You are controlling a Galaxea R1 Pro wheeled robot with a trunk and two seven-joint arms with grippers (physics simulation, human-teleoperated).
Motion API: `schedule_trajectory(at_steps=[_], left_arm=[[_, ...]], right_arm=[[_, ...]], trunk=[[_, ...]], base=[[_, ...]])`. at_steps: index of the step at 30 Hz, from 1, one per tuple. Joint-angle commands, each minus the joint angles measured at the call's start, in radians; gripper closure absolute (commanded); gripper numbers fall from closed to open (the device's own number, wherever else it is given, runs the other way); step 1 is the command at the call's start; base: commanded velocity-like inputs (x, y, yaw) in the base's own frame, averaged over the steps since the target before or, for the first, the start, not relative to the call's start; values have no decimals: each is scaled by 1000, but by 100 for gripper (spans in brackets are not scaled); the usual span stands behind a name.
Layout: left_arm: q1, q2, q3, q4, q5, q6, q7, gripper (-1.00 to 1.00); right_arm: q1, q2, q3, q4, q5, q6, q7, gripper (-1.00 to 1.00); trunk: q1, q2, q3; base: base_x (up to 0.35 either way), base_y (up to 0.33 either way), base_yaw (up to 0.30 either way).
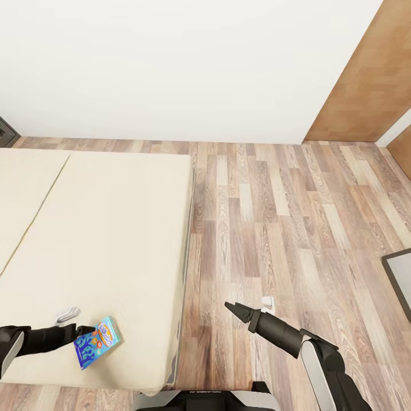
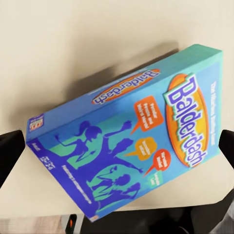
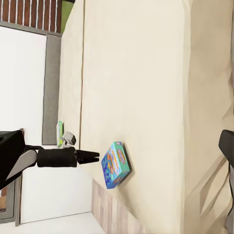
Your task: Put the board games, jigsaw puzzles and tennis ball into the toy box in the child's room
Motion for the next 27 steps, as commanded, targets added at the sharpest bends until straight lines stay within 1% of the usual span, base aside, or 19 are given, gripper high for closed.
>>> schedule_trajectory(at_steps=[1, 8, 20, 27], left_arm=[[0, -1, 5, 0, -1, 13, -3, -100], [0, -2, 5, 0, -1, 27, 1, -100], [0, -3, 5, 0, -1, 31, 1, -100], [0, -3, 5, 18, -1, 29, 3, -100]], right_arm=[[0, 1, -2, 0, -3, 6, 2, -100], [0, 1, -2, 0, -3, 6, 2, -100], [0, 0, -2, 0, -3, 6, 2, -100], [0, 1, -2, 0, -3, 6, 2, -100]], trunk=[[0, 0, -1], [0, 0, -1], [0, 0, -1], [0, 0, -1]], base=[[0, 0, 0], [0, 0, 0], [0, 0, 0], [0, 0, 0]])
